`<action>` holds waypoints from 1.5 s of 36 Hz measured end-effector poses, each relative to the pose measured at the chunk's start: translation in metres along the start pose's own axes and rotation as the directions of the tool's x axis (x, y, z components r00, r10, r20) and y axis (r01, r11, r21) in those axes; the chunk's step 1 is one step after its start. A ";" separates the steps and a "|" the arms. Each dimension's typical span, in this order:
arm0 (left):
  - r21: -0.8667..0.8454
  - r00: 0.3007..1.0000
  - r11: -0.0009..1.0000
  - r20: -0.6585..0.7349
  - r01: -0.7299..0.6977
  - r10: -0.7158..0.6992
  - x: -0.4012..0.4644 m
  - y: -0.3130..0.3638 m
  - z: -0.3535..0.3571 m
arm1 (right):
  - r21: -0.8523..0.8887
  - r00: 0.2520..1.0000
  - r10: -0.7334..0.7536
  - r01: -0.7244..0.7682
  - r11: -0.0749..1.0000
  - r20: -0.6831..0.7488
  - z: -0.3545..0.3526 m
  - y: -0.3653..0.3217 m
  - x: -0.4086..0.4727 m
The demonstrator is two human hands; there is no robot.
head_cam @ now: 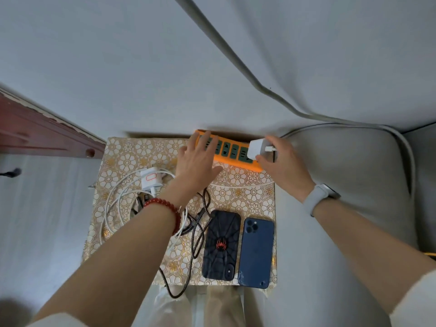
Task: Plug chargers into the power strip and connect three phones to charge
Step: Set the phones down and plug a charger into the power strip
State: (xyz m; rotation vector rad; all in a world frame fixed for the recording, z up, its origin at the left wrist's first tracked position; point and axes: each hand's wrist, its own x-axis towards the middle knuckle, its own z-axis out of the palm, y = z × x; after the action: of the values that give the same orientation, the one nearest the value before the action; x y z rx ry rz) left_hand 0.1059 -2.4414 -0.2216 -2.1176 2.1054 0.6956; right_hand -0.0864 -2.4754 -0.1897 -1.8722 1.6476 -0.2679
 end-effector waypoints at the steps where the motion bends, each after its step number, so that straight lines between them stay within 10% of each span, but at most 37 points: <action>1: 0.017 1.000 1.000 0.002 0.000 0.000 0.004 -0.002 0.002 | -0.002 1.000 0.001 -0.001 1.000 0.021 0.002 0.000 0.001; 25: -0.086 0.978 0.976 -0.041 0.201 -0.205 0.007 0.001 0.011 | -0.076 0.978 -0.069 0.085 0.993 0.196 0.001 -0.001 0.009; 51: -0.359 0.991 0.928 -0.049 0.102 -0.128 -0.025 -0.010 0.010 | -0.147 0.994 0.026 -0.011 0.989 0.104 0.028 -0.017 0.005; 54: -0.346 0.993 0.938 -0.103 0.017 -0.056 -0.056 0.001 0.012 | 0.088 0.991 0.111 -0.118 0.989 0.081 0.032 -0.017 -0.011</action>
State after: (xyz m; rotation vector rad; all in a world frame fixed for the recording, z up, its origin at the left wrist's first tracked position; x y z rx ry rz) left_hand 0.1046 -2.3847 -0.2113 -2.4167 2.1221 1.0329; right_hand -0.0571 -2.4543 -0.2027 -1.6923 1.6561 -0.2184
